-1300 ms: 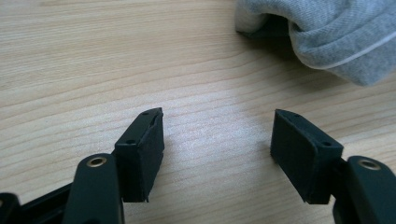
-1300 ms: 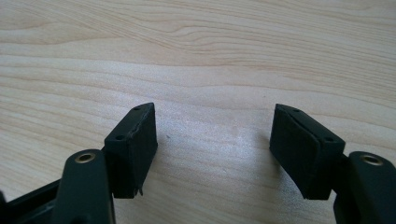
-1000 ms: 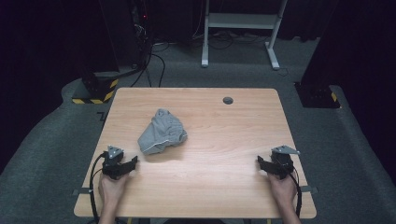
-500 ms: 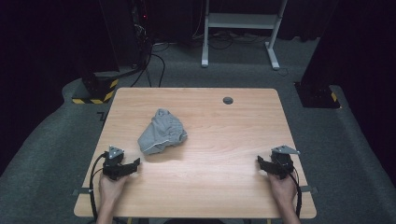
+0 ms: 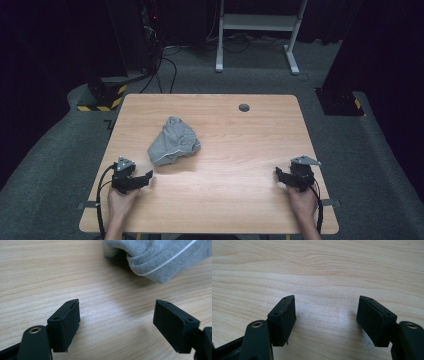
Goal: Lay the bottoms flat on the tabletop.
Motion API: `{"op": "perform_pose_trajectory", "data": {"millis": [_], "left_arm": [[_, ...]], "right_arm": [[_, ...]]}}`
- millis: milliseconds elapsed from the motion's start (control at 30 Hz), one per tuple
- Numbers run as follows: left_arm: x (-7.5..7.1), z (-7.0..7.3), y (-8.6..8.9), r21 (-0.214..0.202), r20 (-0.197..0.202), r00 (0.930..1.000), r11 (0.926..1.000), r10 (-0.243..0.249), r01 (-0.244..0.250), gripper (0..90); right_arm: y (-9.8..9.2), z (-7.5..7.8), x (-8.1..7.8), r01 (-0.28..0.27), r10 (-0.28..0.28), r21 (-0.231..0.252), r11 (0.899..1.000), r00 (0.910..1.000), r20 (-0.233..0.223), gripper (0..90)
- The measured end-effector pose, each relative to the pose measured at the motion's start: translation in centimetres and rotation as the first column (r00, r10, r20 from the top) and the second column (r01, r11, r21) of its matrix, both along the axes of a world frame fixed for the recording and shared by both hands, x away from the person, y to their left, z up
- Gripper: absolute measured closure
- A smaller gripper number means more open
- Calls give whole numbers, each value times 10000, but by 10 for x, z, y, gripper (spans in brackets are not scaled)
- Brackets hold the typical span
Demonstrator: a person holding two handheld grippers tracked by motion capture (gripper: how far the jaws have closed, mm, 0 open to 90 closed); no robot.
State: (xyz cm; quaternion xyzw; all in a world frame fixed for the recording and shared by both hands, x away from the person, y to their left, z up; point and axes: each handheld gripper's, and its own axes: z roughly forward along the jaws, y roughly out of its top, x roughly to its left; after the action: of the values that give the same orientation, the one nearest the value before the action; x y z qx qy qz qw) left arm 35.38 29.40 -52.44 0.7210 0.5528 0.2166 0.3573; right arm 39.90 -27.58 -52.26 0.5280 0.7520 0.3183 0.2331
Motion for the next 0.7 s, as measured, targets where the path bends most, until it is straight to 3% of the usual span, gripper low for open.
{"op": "perform_pose_trajectory", "data": {"millis": [133, 700], "left_arm": [[-1, 2, 0, -305, 80, 10000, 9995, -57, 59, 209], [0, 13, -7, -739, 240, 9988, 9963, -433, 450, 193]], "right_arm": [[0, 0, 0, -4, 4, -3, 10000, 10000, 3, 311], [0, 0, 0, -3, 3, 9, 10000, 10000, -10, 307]]}}
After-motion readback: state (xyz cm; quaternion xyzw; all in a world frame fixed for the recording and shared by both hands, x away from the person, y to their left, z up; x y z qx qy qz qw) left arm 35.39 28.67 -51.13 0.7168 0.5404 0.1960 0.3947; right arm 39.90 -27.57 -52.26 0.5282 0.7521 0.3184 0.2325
